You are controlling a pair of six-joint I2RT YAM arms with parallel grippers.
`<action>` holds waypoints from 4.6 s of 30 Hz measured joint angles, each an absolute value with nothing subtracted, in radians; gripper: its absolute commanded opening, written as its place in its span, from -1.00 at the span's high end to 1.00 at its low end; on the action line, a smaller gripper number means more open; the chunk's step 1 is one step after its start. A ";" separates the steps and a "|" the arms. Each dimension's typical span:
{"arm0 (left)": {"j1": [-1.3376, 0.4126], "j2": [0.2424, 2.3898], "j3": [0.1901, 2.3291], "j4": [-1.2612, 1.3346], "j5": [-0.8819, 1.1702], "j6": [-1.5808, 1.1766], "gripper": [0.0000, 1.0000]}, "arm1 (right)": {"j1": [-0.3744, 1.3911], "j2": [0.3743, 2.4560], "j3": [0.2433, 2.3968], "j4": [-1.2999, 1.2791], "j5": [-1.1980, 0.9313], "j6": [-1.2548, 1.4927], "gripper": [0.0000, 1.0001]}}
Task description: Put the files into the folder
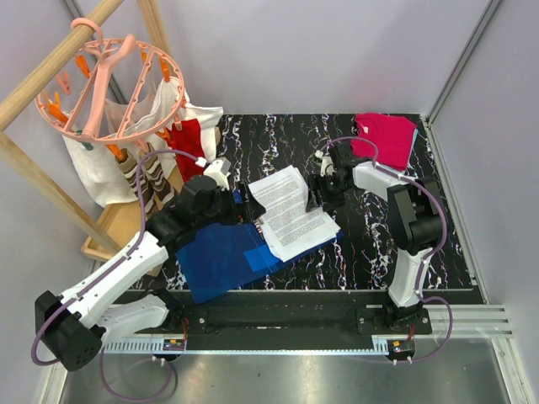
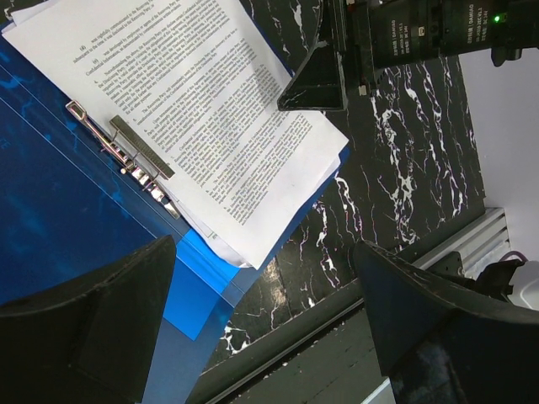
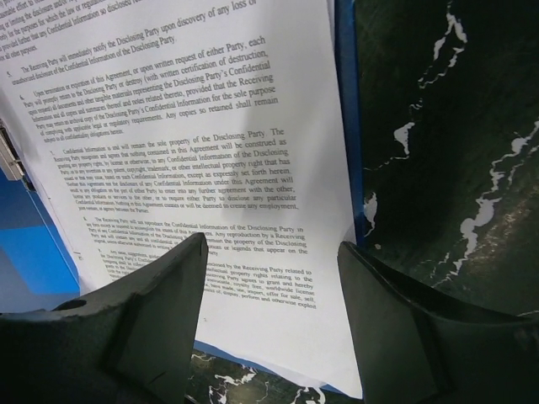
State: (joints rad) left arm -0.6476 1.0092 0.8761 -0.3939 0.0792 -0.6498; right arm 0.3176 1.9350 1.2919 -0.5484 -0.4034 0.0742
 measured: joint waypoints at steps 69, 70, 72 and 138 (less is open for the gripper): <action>-0.339 1.608 0.779 0.076 0.228 -0.839 -0.37 | 0.479 1.909 1.131 -0.146 -0.420 0.488 1.00; -0.339 1.615 0.780 0.083 0.228 -0.838 -0.37 | 0.479 1.914 1.130 -0.146 -0.420 0.488 1.00; -0.339 1.630 0.783 0.094 0.228 -0.838 -0.37 | 0.479 1.921 1.130 -0.145 -0.420 0.488 1.00; -0.452 1.583 1.021 -0.097 0.279 -0.817 -0.47 | 0.479 1.961 1.143 -0.092 -0.517 0.617 0.12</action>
State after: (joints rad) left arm -0.4522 1.5826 1.0210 -0.0967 0.2790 -0.8165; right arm 0.4793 1.9610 1.1427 -0.0921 -0.5167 0.6167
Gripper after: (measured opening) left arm 0.771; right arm 0.420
